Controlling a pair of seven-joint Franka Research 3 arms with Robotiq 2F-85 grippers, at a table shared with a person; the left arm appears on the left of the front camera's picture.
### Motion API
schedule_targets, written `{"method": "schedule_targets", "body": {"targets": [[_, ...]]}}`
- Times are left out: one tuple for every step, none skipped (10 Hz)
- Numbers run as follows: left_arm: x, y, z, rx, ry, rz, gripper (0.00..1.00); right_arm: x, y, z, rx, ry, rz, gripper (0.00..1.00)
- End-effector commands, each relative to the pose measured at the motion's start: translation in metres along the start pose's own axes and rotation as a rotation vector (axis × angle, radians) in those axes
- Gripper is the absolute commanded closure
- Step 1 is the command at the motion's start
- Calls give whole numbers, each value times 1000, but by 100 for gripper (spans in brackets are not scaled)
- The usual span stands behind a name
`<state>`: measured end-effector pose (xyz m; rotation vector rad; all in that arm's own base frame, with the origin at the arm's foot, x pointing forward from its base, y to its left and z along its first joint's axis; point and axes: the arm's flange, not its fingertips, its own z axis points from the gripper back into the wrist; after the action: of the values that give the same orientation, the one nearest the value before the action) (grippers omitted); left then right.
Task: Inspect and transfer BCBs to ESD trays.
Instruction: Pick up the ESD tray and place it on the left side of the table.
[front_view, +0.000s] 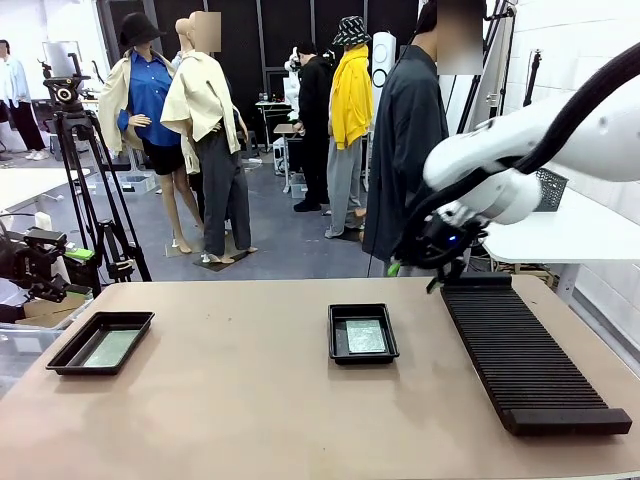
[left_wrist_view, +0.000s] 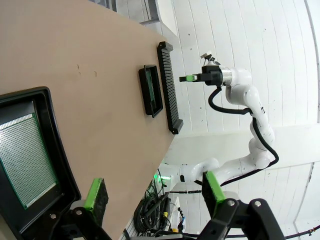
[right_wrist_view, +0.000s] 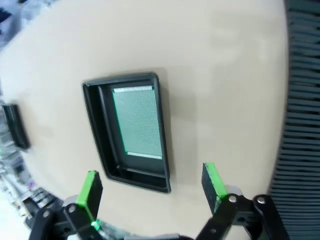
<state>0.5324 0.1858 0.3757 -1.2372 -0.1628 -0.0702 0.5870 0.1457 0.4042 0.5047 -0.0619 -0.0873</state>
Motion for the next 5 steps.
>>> {"method": "schedule_targets", "body": {"targets": [[-1,-3,-1,-15,-14,-2,0,-11,-54,43,158,2,-17,0],[-1,-3,-1,-15,-14,-2,0,-10,-77,63,229,13,-11,0],[-1,-3,-1,-15,-14,-2,0,-11,-101,82,310,11,-20,0],[-1,-3,-1,-15,-14,-2,0,-12,-128,98,418,28,-45,0],[-1,-3,-1,-15,-14,-2,0,-15,-151,108,478,22,-58,0]]}}
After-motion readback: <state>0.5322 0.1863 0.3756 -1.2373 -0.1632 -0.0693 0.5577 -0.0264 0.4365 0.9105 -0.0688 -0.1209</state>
